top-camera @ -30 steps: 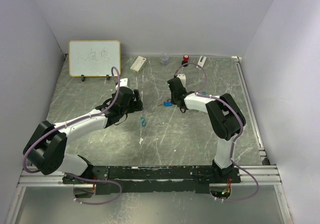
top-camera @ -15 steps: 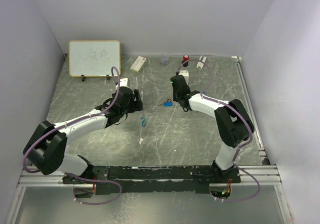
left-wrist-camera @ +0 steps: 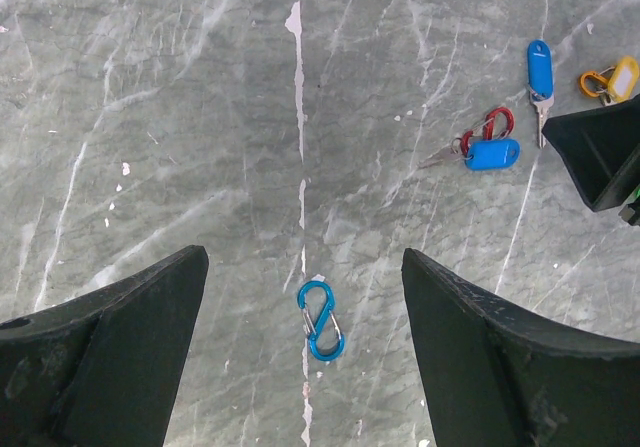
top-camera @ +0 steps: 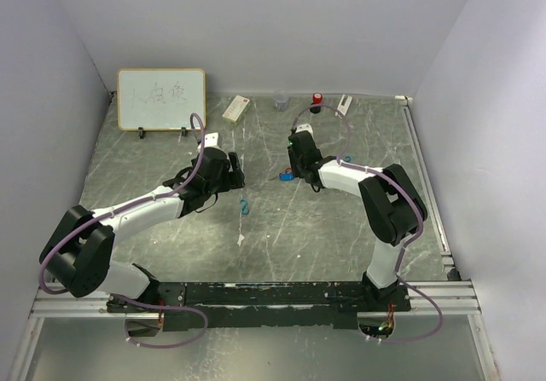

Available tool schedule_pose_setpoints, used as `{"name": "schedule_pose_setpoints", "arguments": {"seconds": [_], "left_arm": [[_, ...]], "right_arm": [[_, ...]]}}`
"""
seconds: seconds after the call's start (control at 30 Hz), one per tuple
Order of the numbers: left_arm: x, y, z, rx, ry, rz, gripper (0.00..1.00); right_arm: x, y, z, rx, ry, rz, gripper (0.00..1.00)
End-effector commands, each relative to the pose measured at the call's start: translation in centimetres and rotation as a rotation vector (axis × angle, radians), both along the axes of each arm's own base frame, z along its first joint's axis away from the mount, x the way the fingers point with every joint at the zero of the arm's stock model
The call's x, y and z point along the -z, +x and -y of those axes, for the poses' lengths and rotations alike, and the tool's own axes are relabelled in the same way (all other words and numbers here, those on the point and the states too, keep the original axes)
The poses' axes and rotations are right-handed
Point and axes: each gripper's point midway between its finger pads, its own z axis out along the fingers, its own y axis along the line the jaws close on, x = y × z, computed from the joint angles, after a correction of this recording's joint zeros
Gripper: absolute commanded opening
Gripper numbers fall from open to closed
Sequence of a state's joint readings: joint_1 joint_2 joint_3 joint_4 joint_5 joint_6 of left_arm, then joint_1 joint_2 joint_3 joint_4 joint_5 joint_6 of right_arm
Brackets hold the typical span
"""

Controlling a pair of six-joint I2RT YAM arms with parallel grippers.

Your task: Put the keys on the keyring

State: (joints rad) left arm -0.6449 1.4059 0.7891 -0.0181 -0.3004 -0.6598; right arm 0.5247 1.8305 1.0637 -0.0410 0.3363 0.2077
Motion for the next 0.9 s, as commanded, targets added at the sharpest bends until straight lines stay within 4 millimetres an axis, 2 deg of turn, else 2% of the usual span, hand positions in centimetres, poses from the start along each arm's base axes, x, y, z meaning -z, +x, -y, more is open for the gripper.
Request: {"name": "schedule_pose_setpoints", "arguments": {"seconds": [0.0, 0.33, 0.57, 0.67, 0.87], "left_arm": [[-0.8, 0.5, 0.6, 0.008, -0.037, 0.024, 0.89], [-0.3, 0.8, 0.7, 0.004, -0.028, 0.013, 0.89], [0.0, 0.8, 0.7, 0.006, -0.021, 0.005, 0.89], [0.1, 0.8, 0.8, 0.006, -0.021, 0.005, 0.89], [0.2, 0.9, 0.7, 0.005, -0.016, 0.003, 0.89]], "right_arm": [[0.6, 0.5, 0.1, -0.035, -0.039, 0.032, 0.39], [2.1, 1.1, 0.1, -0.042, -0.052, 0.038, 0.47], [2.4, 1.8, -0.4, 0.007, 0.043, 0.014, 0.49], [2.8, 2.6, 0.3, 0.043, 0.091, -0.011, 0.49], [3.1, 3.3, -0.2, 0.073, 0.161, -0.046, 0.49]]}}
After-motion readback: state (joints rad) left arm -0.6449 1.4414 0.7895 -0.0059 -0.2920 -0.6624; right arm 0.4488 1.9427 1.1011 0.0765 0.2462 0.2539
